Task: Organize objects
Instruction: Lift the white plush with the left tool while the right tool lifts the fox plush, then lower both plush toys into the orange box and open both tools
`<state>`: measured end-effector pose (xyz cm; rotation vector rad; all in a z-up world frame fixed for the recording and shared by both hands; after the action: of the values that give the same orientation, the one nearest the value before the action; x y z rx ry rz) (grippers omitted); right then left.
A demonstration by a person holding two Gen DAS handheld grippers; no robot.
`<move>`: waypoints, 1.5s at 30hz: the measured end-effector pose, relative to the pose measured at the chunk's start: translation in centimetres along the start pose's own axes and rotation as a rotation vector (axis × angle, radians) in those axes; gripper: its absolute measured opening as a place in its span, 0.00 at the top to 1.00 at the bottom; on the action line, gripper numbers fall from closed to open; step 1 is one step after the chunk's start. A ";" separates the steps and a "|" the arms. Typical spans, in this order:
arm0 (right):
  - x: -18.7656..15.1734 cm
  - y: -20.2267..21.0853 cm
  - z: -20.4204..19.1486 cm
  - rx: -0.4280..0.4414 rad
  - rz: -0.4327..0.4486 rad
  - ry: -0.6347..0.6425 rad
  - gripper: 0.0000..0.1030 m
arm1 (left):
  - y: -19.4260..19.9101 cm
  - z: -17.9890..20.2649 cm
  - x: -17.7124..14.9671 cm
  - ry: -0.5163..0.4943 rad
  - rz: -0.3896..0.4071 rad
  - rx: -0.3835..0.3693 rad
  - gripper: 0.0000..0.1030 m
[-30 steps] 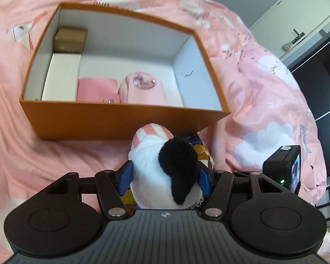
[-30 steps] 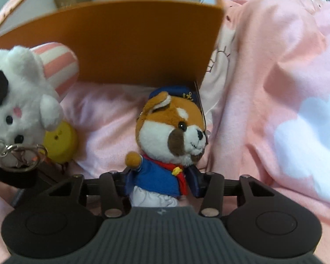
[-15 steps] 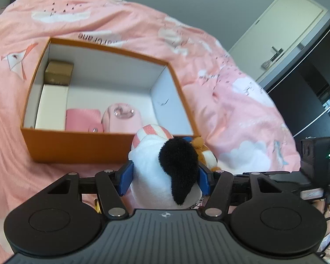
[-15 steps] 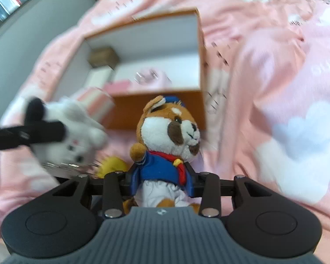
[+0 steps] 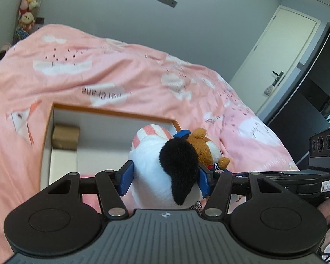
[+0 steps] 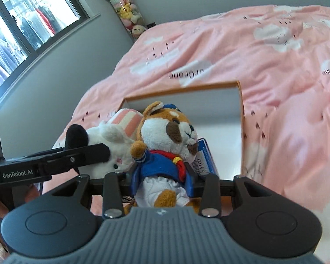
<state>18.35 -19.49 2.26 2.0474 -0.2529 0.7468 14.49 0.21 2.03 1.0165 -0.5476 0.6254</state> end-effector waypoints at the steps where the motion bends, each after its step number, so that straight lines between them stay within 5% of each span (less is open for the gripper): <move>1: 0.6 -0.5 0.1 -0.002 0.008 0.007 0.60 | -0.4 -0.3 0.5 -0.004 0.002 0.005 0.35; 8: 4.4 -4.4 0.9 0.001 0.004 -0.011 0.60 | -3.4 -3.1 3.6 -0.006 0.012 0.035 0.35; 18: 7.6 -12.2 3.8 0.028 -0.092 -0.124 0.60 | -9.6 -7.3 4.6 -0.048 -0.079 0.144 0.35; 30: 6.7 -19.0 5.3 0.072 -0.259 -0.192 0.60 | -13.6 -9.1 1.6 -0.144 -0.216 0.183 0.37; 45: 5.2 -22.0 5.9 0.075 -0.300 -0.194 0.55 | -14.5 -11.2 0.9 -0.083 -0.259 0.190 0.30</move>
<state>34.70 -11.37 -12.30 2.1679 -0.0239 0.3792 26.68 4.88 -10.80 1.2735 -0.4249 0.4113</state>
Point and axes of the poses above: each gripper's, at about its wrist camera, not at the fingertips, and y roughly against the way its jaws point, z to its right, x to its top, the point moved 7 cm from there along -y, roughly the way its jaws point, and after that the axes turned 2 degrees about -z, right-handed, at the moved point
